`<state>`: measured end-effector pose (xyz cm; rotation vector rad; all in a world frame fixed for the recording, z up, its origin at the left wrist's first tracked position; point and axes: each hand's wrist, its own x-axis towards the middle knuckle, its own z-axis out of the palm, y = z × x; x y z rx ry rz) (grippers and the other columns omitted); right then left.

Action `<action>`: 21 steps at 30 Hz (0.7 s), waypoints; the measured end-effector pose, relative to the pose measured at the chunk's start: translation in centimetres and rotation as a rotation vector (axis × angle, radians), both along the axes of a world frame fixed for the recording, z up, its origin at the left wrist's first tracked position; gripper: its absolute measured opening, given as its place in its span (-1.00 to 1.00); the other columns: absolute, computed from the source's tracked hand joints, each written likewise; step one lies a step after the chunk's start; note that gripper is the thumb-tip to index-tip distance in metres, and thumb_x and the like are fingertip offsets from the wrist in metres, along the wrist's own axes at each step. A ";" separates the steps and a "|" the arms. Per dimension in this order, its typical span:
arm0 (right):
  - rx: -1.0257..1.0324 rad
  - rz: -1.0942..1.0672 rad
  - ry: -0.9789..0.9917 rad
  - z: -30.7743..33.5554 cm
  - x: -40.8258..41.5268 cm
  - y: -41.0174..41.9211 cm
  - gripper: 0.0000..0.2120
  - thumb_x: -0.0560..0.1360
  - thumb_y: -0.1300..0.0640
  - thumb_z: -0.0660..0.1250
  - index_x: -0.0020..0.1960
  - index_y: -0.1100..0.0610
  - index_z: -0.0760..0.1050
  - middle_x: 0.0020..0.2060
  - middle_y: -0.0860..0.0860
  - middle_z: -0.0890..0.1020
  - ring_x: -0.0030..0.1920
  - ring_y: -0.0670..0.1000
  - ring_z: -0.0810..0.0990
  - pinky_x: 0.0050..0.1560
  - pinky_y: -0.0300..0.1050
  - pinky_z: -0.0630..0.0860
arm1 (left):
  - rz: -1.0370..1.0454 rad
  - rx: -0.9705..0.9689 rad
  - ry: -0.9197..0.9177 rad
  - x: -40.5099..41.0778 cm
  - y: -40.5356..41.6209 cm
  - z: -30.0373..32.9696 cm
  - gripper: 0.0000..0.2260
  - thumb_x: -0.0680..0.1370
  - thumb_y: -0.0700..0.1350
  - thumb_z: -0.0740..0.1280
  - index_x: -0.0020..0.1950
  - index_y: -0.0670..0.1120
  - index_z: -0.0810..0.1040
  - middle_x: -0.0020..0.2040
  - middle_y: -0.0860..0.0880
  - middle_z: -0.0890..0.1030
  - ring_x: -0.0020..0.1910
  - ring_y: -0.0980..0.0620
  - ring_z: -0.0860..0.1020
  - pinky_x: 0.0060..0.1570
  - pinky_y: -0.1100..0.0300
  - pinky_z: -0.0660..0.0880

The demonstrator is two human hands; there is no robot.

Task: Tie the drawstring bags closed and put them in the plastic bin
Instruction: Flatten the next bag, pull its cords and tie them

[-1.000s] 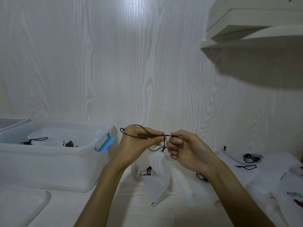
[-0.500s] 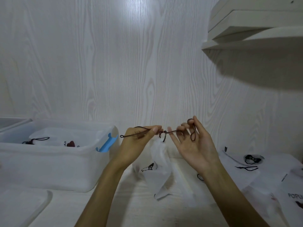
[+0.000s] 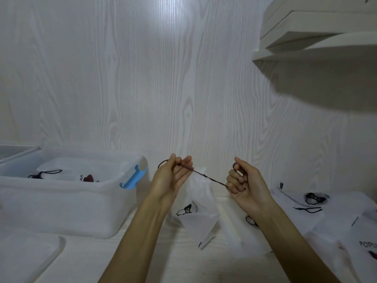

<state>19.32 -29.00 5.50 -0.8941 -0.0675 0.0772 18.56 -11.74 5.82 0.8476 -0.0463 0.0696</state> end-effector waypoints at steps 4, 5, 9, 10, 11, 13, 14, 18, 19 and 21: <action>-0.386 0.121 -0.036 -0.4 -0.3 0.2 -0.65 0.52 0.08 0.30 -0.36 0.09 0.24 -0.59 -0.04 0.20 -0.61 -0.09 0.14 -0.48 -0.24 0.39 | -0.013 -0.170 0.062 0.4 0.9 -0.3 -0.68 0.66 -0.09 0.12 -0.31 -0.06 0.34 -0.56 0.08 0.32 -0.60 0.19 0.33 -0.28 0.24 0.58; -0.559 0.138 -0.072 -0.5 -0.5 0.2 -0.67 0.50 0.05 0.34 -0.32 0.09 0.26 -0.57 -0.04 0.20 -0.60 -0.09 0.15 -0.43 -0.22 0.43 | -0.007 -0.151 0.067 0.5 1.2 -0.3 -0.68 0.66 -0.09 0.11 -0.31 -0.05 0.33 -0.57 0.09 0.28 -0.61 0.18 0.29 -0.33 0.26 0.57; -1.030 0.172 -0.215 0.0 -1.2 0.6 -0.75 0.44 -0.06 0.40 -0.13 0.12 0.51 -0.54 -0.07 0.27 -0.54 -0.10 0.21 -0.47 -0.27 0.33 | 0.014 -0.009 0.072 0.7 1.8 -0.2 -0.69 0.65 -0.05 0.14 -0.29 -0.06 0.38 -0.50 0.06 0.37 -0.52 0.16 0.39 -0.24 0.17 0.58; -1.092 0.176 -0.256 0.1 -1.4 0.8 -0.76 0.44 -0.09 0.39 -0.11 0.09 0.57 -0.56 -0.09 0.30 -0.54 -0.11 0.24 -0.47 -0.29 0.29 | 0.024 0.055 0.072 0.7 1.6 -0.2 -0.69 0.65 -0.04 0.13 -0.28 -0.07 0.40 -0.46 0.05 0.44 -0.46 0.14 0.44 -0.17 0.14 0.57; -1.148 0.169 -0.308 0.1 -1.6 1.0 -0.77 0.44 -0.11 0.38 -0.12 0.05 0.63 -0.58 -0.12 0.32 -0.54 -0.14 0.25 -0.47 -0.32 0.26 | 0.039 0.123 0.074 0.6 1.4 -0.1 -0.68 0.66 -0.03 0.12 -0.26 -0.08 0.42 -0.40 0.02 0.50 -0.38 0.11 0.49 -0.13 0.13 0.56; -1.197 0.132 -0.410 0.1 -1.8 1.3 -0.81 0.45 -0.08 0.39 -0.18 0.03 0.67 -0.60 -0.14 0.35 -0.55 -0.16 0.24 -0.47 -0.37 0.24 | 0.073 0.299 0.083 0.6 1.3 -0.2 -0.65 0.66 0.04 0.06 -0.17 -0.09 0.49 -0.19 -0.02 0.60 -0.18 0.07 0.55 -0.07 0.14 0.54; -1.179 0.102 -0.436 0.0 -1.8 1.5 -0.82 0.46 -0.04 0.39 -0.20 0.03 0.67 -0.61 -0.13 0.36 -0.55 -0.15 0.24 -0.47 -0.37 0.23 | 0.076 0.410 0.089 0.7 1.3 -0.2 -0.60 0.66 0.10 0.01 -0.11 -0.09 0.52 -0.07 -0.02 0.62 -0.08 0.06 0.56 -0.03 0.15 0.52; -1.089 -0.008 -0.424 0.2 -1.7 1.4 -0.80 0.49 -0.02 0.36 -0.18 0.08 0.65 -0.63 -0.15 0.37 -0.57 -0.16 0.25 -0.48 -0.41 0.19 | -0.010 0.845 0.145 0.1 1.9 0.2 -0.42 0.56 0.32 -0.11 -0.02 -0.05 0.54 0.14 -0.01 0.55 0.22 0.01 0.46 0.28 0.01 0.34; -1.086 -0.014 -0.420 0.3 -1.7 1.4 -0.79 0.49 -0.02 0.35 -0.16 0.10 0.65 -0.65 -0.17 0.38 -0.59 -0.17 0.28 -0.48 -0.44 0.20 | -0.047 0.966 0.143 -0.2 2.1 0.4 -0.42 0.56 0.32 -0.07 0.08 -0.06 0.55 0.20 -0.01 0.53 0.26 0.02 0.44 0.33 0.01 0.32; -1.075 -0.014 -0.412 0.5 -1.7 1.4 -0.78 0.49 -0.01 0.35 -0.15 0.12 0.64 -0.65 -0.18 0.39 -0.59 -0.19 0.30 -0.47 -0.44 0.22 | -0.088 1.172 0.089 -0.5 2.5 0.7 -0.47 0.57 0.26 0.08 0.31 -0.09 0.48 0.32 -0.02 0.48 0.30 0.02 0.43 0.34 0.06 0.35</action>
